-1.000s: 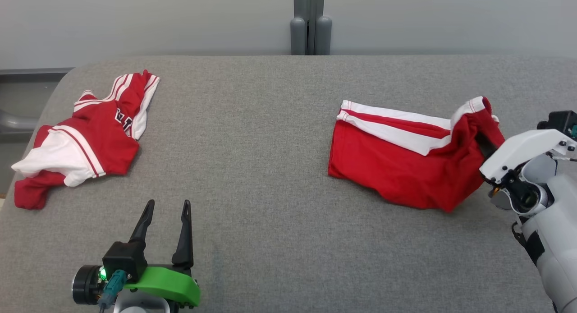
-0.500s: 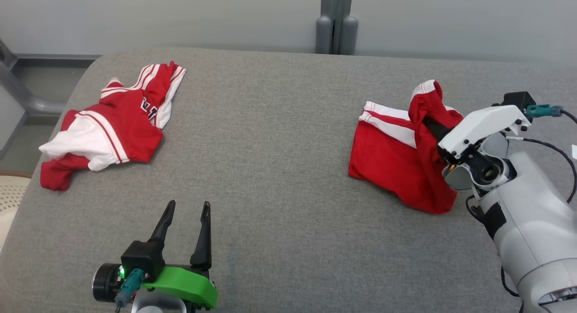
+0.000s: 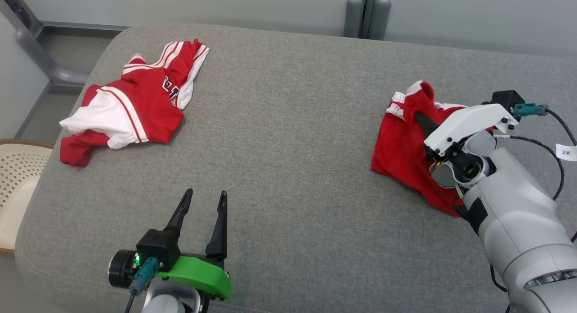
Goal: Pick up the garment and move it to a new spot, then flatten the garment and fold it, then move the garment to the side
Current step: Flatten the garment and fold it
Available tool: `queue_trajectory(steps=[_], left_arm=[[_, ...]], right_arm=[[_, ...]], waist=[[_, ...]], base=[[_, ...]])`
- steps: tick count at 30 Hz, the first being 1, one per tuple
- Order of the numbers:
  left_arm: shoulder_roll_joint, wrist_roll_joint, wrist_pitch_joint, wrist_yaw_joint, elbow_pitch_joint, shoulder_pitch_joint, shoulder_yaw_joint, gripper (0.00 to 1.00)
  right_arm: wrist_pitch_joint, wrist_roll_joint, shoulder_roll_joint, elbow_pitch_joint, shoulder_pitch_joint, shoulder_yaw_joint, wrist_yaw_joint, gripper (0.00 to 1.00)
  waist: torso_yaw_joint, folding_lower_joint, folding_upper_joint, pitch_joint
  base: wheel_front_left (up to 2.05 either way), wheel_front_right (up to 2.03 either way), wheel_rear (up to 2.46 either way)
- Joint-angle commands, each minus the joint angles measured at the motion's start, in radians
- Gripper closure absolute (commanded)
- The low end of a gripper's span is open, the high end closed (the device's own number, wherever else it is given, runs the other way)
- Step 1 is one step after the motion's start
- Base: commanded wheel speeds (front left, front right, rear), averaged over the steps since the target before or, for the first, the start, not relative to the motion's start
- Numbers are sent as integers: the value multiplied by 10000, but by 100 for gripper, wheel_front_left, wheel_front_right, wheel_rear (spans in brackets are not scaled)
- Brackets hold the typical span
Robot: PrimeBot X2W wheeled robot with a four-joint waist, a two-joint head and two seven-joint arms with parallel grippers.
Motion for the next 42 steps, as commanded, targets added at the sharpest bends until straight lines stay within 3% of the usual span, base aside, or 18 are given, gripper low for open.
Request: queue_trajectory(steps=[1,11,25,32,42], left_arm=[[13,-19,-6,67,27,-139,25,0],[13,317,-6,-27,-10,171,493,0],[113,654,-6,-119,-240,599,1339,0],[174,763,-7,-120,-387,825,1804,0],[202,901,-6,-196,-516,1057,2318,0]], right_arm=[[-182,-119,-30,-94,-32,102,4,0],[-1651,-1052,-1017,-2466,1127,1872,4,0],[-4032,-1806,-2389,-4749,3262,2819,4,0],[-4229,-2607,-2430,-6408,4744,1980,2,0],[-4232,-4456,-1697,-9107,7110,417,2,0]], waist=[[22,0,0,20],[-479,0,0,-212],[-1425,0,0,-659],[-1977,0,0,-830],[-2475,0,0,-953]], base=[[0,0,0],[0,0,0],[0,0,0],[0,0,0],[0,0,0]])
